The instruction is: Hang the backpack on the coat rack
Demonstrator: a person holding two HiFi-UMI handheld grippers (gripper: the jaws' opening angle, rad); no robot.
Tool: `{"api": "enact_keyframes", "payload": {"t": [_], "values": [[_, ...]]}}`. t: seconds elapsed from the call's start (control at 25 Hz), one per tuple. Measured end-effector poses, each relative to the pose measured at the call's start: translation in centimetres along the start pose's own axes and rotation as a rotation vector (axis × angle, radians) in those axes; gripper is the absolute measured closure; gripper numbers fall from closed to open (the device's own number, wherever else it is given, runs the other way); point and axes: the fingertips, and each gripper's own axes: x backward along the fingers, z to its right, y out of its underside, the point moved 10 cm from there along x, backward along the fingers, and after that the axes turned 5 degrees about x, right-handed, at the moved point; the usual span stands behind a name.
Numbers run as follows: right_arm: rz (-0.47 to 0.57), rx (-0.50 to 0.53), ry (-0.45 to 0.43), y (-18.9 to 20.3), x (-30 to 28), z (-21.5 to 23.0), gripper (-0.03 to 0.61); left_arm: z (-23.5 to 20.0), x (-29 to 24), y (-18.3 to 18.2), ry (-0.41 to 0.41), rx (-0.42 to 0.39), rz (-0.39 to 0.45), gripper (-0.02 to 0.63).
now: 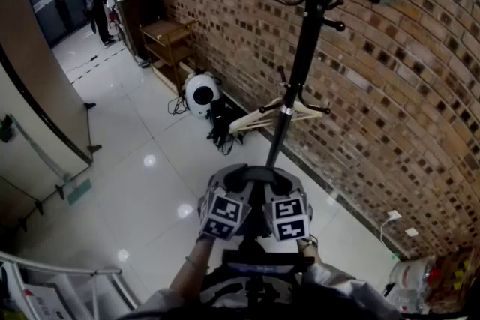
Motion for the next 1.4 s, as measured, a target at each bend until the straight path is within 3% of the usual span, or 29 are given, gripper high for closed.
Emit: {"api": "enact_keyframes", "payload": {"t": [0.76, 1.04, 1.4], "values": [[0.005, -0.007, 0.003, -3.6, -11.1, 8.8, 0.525, -7.0, -12.6, -3.8, 0.004, 0.001, -0.029, 0.518], [-0.004, 0.060, 0.012, -5.7, -13.2, 9.9, 0.525, -9.3, -14.4, -5.8, 0.010, 0.005, -0.010, 0.518], [-0.013, -0.003, -0.015, -5.2, -14.7, 10.0, 0.523, -10.6, -15.5, -5.1, 0.035, -0.029, -0.027, 0.518]]}}
